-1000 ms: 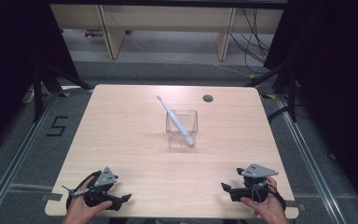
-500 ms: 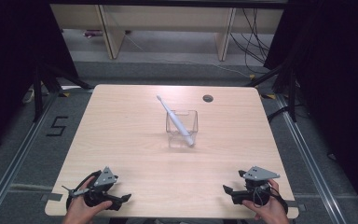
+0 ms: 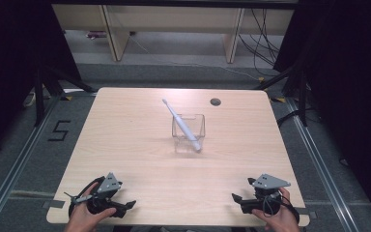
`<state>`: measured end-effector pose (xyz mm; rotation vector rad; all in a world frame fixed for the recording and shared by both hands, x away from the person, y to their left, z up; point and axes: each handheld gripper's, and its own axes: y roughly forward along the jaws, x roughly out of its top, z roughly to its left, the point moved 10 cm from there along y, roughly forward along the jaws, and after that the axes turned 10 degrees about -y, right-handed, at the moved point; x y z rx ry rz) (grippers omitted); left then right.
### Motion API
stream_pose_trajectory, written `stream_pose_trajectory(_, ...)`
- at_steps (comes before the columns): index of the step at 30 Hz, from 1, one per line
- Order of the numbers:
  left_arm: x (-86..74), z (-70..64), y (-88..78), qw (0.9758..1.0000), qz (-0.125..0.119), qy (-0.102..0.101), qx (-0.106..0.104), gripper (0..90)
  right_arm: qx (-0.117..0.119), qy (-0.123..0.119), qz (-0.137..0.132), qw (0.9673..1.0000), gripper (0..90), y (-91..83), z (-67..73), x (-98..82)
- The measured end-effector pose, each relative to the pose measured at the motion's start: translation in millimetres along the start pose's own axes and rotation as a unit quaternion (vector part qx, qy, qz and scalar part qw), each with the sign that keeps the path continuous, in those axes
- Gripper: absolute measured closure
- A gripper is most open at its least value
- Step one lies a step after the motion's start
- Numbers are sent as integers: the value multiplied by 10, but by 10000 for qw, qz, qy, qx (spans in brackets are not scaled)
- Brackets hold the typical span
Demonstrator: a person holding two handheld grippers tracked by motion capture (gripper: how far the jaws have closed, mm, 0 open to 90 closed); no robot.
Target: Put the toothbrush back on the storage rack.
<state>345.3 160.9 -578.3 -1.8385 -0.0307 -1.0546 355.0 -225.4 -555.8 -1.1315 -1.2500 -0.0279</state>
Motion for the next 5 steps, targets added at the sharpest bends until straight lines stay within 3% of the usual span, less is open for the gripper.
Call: stream_pose_trajectory(5,-3,5,2,10000,39,8,47,153,-17,-1,49,10000,172,-2,-14,-15)
